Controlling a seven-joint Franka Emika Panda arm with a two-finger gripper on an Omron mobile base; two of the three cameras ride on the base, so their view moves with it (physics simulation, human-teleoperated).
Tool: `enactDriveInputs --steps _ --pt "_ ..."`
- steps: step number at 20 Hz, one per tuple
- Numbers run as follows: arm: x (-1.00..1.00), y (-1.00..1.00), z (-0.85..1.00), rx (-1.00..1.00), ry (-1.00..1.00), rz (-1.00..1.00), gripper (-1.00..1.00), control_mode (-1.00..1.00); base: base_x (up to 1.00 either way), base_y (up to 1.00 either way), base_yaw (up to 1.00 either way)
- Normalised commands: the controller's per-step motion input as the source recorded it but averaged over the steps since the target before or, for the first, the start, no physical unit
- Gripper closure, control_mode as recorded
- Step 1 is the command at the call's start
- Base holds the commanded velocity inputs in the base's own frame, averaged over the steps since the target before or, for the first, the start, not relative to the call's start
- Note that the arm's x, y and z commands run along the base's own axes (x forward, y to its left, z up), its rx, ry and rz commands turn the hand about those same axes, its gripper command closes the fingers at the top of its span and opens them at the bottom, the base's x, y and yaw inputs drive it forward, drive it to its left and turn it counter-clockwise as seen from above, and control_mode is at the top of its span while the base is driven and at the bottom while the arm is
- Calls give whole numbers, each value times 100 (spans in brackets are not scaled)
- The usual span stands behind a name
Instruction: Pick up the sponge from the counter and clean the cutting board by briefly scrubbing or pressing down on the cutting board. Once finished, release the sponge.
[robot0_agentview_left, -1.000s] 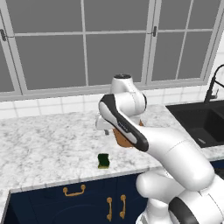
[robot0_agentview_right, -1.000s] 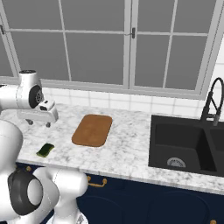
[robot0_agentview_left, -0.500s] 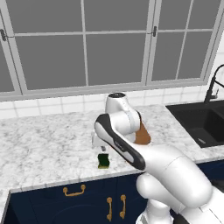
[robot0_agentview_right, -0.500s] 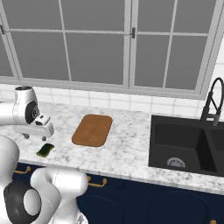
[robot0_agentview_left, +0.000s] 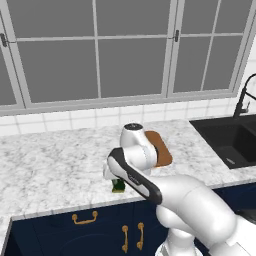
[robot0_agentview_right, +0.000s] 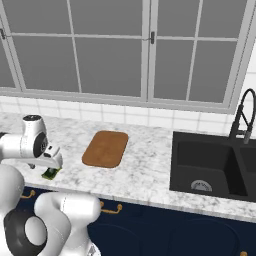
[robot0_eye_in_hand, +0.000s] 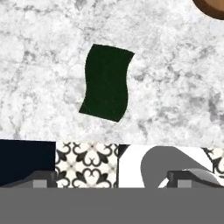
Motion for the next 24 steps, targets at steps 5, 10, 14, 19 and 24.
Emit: enactDriveInputs --steps 5,10,14,19,24 --pt "21 4 -8 -1 0 -1 -100 -100 0 0 0" --pt "41 0 -4 0 0 0 -100 -100 0 0 0" --pt "35 3 -21 0 2 0 -100 -100 0 0 0" --pt "13 17 -46 0 1 0 -100 -100 0 0 0" --pt "28 12 -36 0 1 0 -100 -100 0 0 0"
